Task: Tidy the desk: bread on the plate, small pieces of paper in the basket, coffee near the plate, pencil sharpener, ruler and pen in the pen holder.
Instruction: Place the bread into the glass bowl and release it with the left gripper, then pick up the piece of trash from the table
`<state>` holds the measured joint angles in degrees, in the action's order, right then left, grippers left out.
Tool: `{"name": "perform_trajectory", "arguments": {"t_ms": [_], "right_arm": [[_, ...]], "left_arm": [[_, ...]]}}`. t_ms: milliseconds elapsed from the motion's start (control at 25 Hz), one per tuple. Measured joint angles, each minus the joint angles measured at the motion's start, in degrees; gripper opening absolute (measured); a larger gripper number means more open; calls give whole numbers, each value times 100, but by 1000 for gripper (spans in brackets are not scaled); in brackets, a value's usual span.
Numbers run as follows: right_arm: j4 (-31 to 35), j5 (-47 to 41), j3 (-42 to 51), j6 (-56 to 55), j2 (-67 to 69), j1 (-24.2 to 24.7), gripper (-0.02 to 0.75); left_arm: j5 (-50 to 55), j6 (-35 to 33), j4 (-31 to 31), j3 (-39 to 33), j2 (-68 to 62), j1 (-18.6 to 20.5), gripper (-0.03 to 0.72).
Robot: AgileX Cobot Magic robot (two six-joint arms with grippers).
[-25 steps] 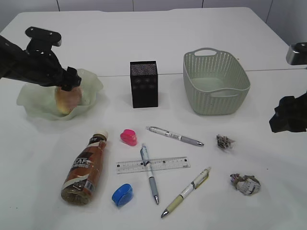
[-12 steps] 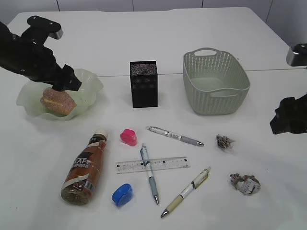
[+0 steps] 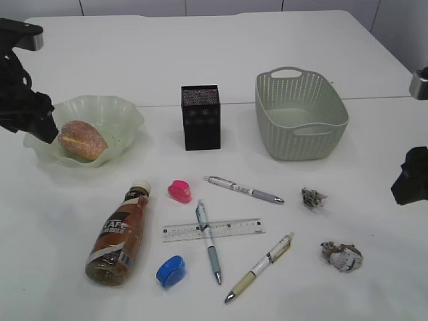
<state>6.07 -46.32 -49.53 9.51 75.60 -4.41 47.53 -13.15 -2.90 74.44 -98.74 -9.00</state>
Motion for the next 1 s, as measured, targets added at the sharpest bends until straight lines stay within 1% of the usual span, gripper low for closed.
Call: {"name": "perform_trajectory", "arguments": {"t_ms": [160,360,480,600,680,800,880,1000], "right_arm": [[12,-289,0,0,-240,0,531],[301,-477,-51,0,-282,-39,531],[416,-477,-66,0,-282,-201,532],[427,-301,-66,-160,-228,-439,532],[427,-154,-80,-251,-74,-606,532],[427,-79,-234,-341,302,-853,531],[410,-39,-431,-461,597,-961,531],[173,53,-790,-738,1087,-1029,531]], "left_arm": [[242,294,-176,-252,316,0,486],[242,561,-198,-1022,863,0,460],[231,660,-286,-1504,1320,0,457],[221,837,-480,-1870,1736,0,454],[319,933,-557,-1989,1935,0,454],[793,1003,-662,-2026,2088,0,443],[1064,1017,-671,-2026,2090,0,428],[1181,1017,-671,-2026,2098,0,414]]}}
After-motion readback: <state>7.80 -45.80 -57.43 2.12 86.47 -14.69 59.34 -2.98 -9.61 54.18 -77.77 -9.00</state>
